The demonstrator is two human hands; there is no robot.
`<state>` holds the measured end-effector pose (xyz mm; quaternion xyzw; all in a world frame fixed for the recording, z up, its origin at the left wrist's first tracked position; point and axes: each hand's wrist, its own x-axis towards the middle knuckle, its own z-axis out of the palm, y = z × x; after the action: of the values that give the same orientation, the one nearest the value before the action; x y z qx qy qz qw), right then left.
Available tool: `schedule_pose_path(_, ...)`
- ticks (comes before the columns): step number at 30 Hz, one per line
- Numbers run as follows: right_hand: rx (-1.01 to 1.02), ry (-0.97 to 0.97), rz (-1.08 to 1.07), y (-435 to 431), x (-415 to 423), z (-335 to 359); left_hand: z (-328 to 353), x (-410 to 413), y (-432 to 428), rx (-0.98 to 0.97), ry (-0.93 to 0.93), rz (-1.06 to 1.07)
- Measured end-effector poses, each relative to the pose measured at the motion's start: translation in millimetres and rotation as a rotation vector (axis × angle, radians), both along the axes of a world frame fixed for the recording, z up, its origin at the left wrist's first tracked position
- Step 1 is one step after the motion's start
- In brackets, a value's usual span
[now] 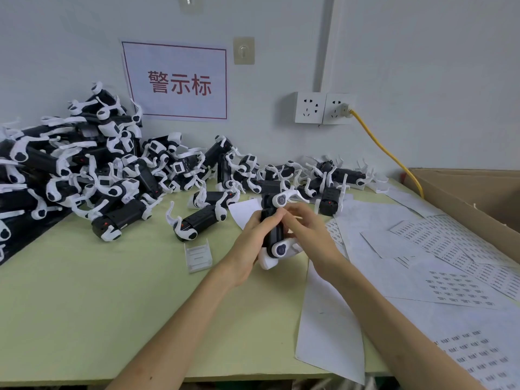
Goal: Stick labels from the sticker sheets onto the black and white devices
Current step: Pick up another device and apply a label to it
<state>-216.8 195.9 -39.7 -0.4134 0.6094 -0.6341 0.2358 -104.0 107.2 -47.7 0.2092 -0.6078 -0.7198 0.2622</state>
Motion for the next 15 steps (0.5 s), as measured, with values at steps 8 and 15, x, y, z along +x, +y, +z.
schedule_pose_path(8,-0.055,0.001,0.163,10,3,9,0,5,3,-0.159,-0.003,0.001)
schedule_pose_path(15,-0.028,-0.184,0.215,12,-4,11,1,4,5,-0.159,0.012,-0.004)
